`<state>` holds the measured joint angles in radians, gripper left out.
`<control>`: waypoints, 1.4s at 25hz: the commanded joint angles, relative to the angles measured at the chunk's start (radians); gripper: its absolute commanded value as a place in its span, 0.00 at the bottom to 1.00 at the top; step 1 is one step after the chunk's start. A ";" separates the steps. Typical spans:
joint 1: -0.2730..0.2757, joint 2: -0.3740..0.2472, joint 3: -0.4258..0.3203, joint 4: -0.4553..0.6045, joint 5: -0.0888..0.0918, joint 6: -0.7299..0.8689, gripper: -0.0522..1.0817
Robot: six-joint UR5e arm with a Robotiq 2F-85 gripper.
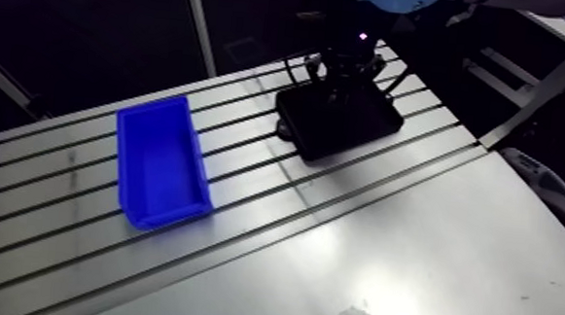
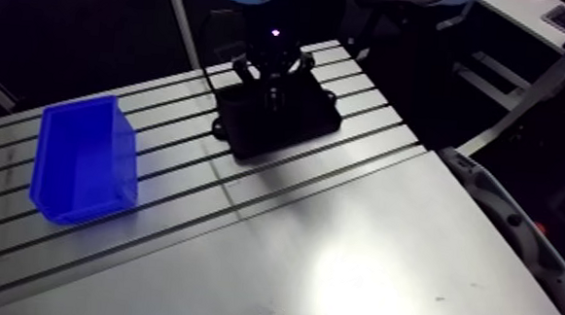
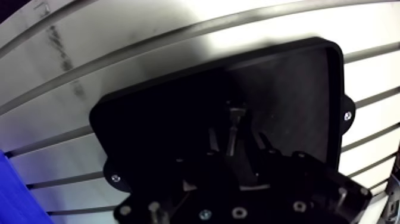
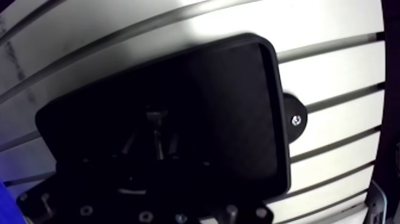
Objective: Pick up the M10 bolt from the tray and put it into the blue bin.
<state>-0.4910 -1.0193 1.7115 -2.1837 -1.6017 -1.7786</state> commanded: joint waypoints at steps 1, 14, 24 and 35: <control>0.000 0.002 0.000 0.000 -0.002 0.000 0.64; 0.002 0.000 0.000 -0.012 -0.002 -0.002 0.71; 0.002 0.000 0.006 -0.014 -0.007 -0.003 0.73; 0.000 0.002 0.004 -0.015 -0.008 -0.006 0.78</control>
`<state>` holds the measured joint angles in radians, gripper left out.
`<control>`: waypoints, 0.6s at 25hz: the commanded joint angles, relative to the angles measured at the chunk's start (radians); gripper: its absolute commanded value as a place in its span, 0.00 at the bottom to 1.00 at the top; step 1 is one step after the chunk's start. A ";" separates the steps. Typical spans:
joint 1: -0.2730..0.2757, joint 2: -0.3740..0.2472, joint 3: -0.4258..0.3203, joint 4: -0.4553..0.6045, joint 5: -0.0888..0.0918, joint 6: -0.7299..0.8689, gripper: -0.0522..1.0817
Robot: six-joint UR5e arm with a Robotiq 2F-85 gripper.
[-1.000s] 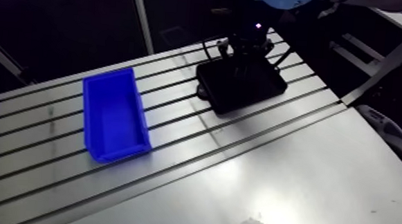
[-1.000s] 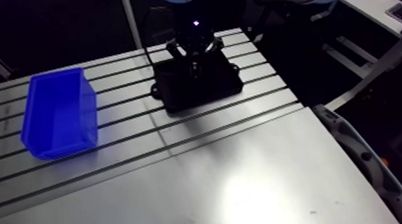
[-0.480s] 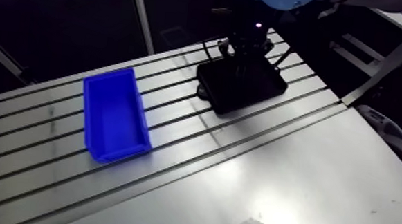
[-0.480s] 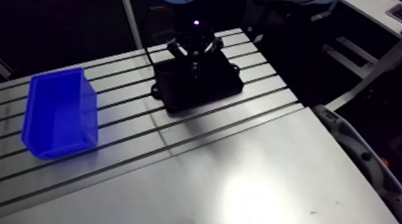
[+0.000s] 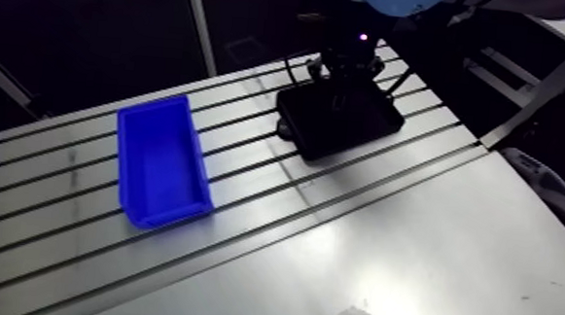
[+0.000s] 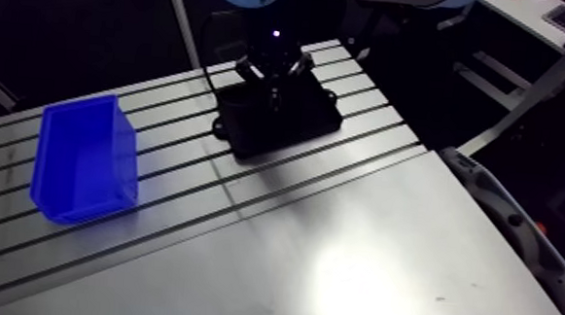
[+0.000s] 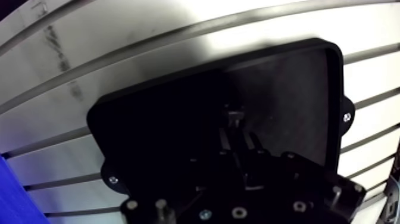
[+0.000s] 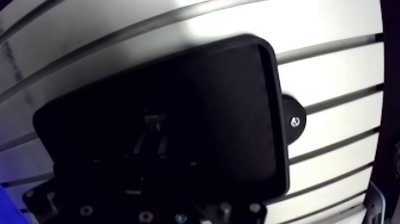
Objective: Pick up the M10 bolt from the tray and put it into the blue bin.
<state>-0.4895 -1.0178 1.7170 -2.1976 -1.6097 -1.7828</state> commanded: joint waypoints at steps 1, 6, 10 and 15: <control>-0.001 -0.001 -0.001 -0.002 0.000 -0.004 0.79; -0.001 -0.015 0.002 0.002 0.001 -0.013 0.85; 0.000 -0.072 0.006 0.038 0.000 -0.022 0.89; -0.001 -0.149 0.013 0.100 -0.008 -0.080 0.95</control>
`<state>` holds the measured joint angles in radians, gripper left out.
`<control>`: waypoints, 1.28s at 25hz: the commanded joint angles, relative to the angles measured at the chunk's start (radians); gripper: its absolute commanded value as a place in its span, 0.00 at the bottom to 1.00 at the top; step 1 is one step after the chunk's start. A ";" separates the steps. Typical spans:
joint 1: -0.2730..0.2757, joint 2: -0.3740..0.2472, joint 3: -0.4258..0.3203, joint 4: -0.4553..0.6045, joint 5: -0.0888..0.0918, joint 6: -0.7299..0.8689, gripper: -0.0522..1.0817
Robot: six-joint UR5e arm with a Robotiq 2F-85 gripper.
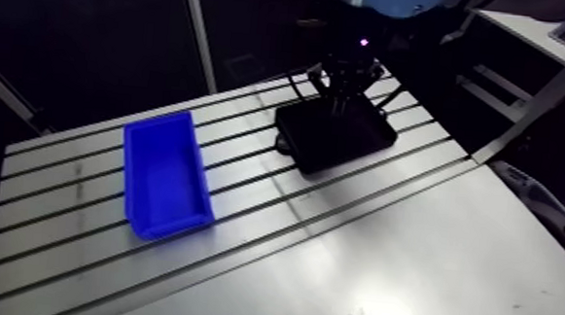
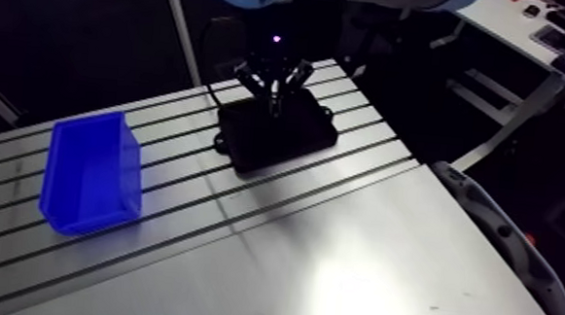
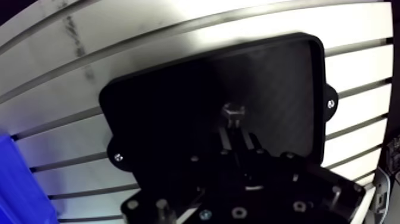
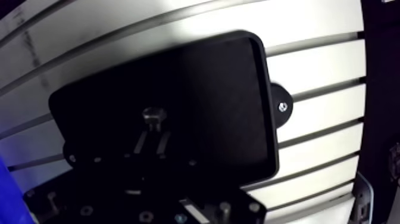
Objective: Pick up the M10 bolt from the tray and put it into the blue bin.
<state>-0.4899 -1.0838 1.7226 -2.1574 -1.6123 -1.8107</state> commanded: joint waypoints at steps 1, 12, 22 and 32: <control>-0.001 -0.096 0.007 0.070 -0.005 -0.062 0.96; 0.010 -0.270 -0.011 0.196 -0.004 -0.164 0.99; 0.126 -0.284 -0.053 0.213 0.004 -0.316 0.98; 0.263 -0.262 -0.105 0.259 0.032 -0.574 0.97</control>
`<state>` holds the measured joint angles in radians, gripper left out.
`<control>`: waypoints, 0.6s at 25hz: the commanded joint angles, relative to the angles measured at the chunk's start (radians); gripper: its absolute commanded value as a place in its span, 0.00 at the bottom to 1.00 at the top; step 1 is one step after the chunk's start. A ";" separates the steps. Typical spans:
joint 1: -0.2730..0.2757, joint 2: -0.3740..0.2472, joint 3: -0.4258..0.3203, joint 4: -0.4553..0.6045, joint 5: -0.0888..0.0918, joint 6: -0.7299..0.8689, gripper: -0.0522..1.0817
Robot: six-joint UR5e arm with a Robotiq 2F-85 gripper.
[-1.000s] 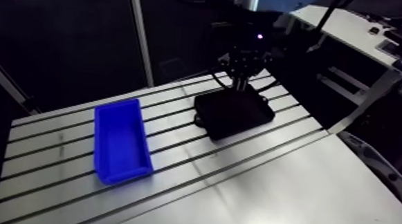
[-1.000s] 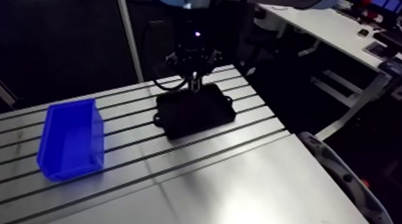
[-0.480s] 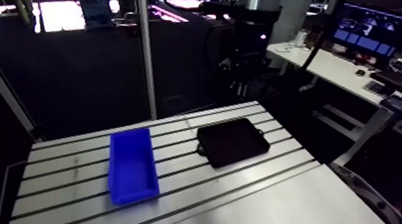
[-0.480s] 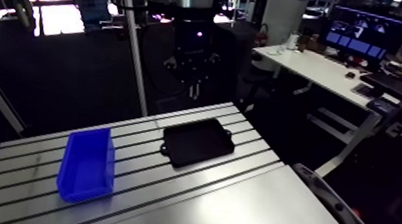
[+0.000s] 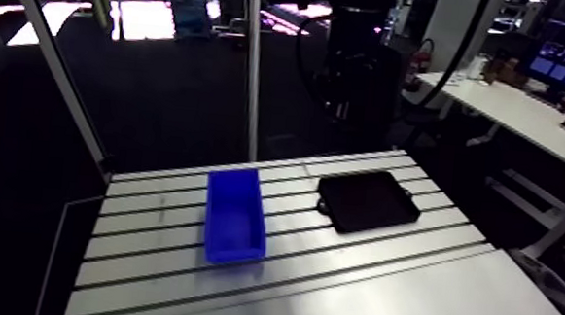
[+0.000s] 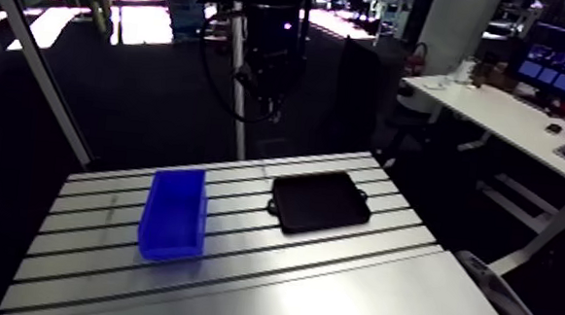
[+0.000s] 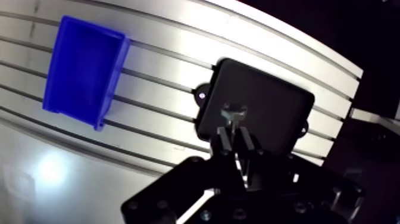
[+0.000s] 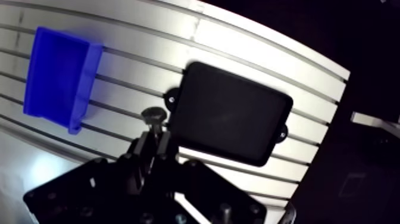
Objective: Pick up the M10 bolt from the tray and put it into the blue bin.
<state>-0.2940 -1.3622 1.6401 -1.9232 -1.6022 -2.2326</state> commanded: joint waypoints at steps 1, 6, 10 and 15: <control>0.078 0.018 -0.029 0.042 0.031 -0.184 0.97; 0.119 0.022 -0.038 0.115 0.066 -0.395 0.97; 0.151 0.027 -0.038 0.137 0.069 -0.514 0.97; 0.193 0.029 -0.030 0.164 0.067 -0.645 0.96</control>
<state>-0.1382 -1.3356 1.6044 -1.7845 -1.5349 -2.7549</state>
